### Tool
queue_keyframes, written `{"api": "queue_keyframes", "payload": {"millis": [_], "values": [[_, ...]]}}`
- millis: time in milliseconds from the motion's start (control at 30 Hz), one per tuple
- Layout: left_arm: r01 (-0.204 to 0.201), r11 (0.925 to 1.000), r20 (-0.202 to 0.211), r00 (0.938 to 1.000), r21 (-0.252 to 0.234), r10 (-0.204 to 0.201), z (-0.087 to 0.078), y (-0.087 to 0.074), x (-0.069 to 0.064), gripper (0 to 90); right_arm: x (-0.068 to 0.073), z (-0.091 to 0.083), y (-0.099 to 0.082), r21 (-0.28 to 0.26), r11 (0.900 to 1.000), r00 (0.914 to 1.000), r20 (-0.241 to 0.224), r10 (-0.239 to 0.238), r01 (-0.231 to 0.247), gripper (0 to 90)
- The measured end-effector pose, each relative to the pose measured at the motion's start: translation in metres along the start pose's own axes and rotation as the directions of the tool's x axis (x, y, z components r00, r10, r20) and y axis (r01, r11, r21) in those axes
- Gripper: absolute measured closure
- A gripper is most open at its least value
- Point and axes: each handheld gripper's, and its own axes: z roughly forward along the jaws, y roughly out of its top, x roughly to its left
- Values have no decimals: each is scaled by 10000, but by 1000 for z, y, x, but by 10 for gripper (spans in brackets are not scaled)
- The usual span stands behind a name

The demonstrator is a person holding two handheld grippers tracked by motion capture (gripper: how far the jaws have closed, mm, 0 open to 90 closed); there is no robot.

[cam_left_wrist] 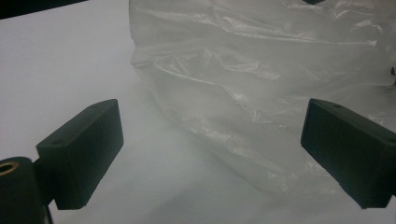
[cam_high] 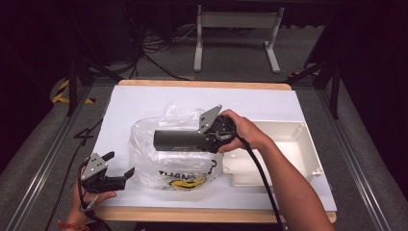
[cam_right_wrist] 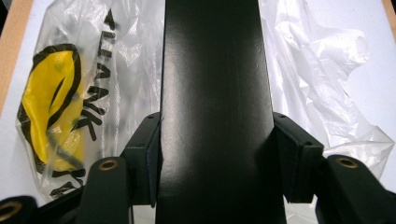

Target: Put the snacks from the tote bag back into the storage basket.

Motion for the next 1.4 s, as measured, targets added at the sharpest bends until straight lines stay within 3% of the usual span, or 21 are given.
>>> {"api": "queue_keyframes", "payload": {"millis": [567,1067,1400], "values": [[-43,10000,39,10000,39,43,0,0,0,66,2,-21,-7,-28,9999,9999,111,-97,97,427],[-45,10000,15,10000,48,45,0,0,0,65,4,-45,-26,-80,9999,9995,303,91,-89,427],[-44,10000,11,10000,74,44,1,0,-1,65,6,-64,-48,-56,9997,9985,485,248,-245,427]]}}
